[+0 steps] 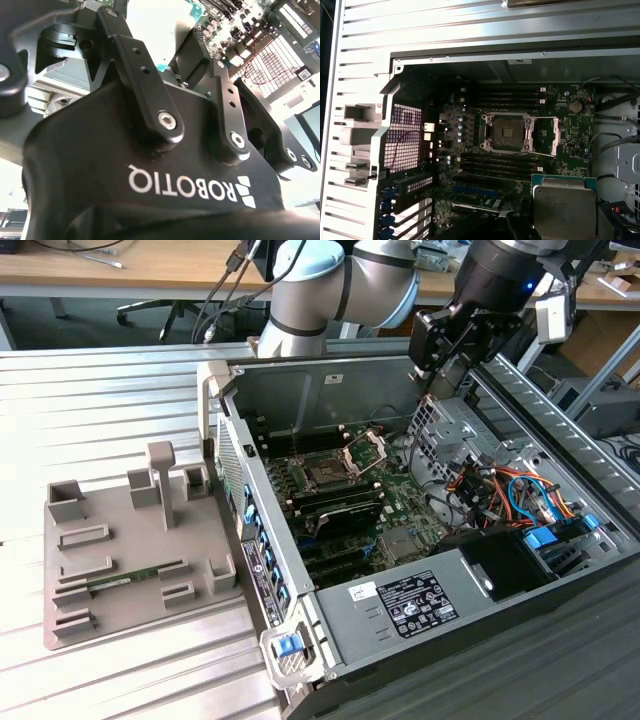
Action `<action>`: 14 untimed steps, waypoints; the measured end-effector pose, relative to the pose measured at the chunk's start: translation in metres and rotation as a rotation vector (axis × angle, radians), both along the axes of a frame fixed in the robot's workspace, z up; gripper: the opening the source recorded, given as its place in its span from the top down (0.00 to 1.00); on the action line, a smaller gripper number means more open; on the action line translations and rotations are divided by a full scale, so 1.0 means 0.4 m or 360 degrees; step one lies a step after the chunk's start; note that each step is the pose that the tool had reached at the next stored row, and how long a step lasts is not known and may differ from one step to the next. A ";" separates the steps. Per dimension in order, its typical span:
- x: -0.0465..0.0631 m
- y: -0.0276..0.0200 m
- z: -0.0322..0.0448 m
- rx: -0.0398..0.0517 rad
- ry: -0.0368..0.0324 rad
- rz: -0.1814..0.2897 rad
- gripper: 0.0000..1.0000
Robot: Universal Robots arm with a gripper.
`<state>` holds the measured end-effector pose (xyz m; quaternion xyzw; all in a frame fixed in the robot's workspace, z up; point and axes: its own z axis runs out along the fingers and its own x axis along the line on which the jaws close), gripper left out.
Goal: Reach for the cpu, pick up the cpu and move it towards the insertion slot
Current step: 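Pick up the cpu and move it towards the insertion slot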
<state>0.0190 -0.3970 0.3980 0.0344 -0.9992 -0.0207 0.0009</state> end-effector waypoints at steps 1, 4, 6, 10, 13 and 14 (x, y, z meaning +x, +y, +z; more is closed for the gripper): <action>0.002 0.000 0.000 0.0000 0.0000 0.0000 0.45; 0.012 0.000 0.000 0.0000 0.0000 0.0000 0.45; 0.017 0.000 0.000 0.0000 0.0000 0.0000 0.45; 0.025 0.000 0.000 0.0000 0.0000 0.0000 0.45; 0.033 0.000 0.000 0.0000 0.0000 0.0000 0.45; 0.036 0.000 0.000 0.0000 0.0000 0.0000 0.45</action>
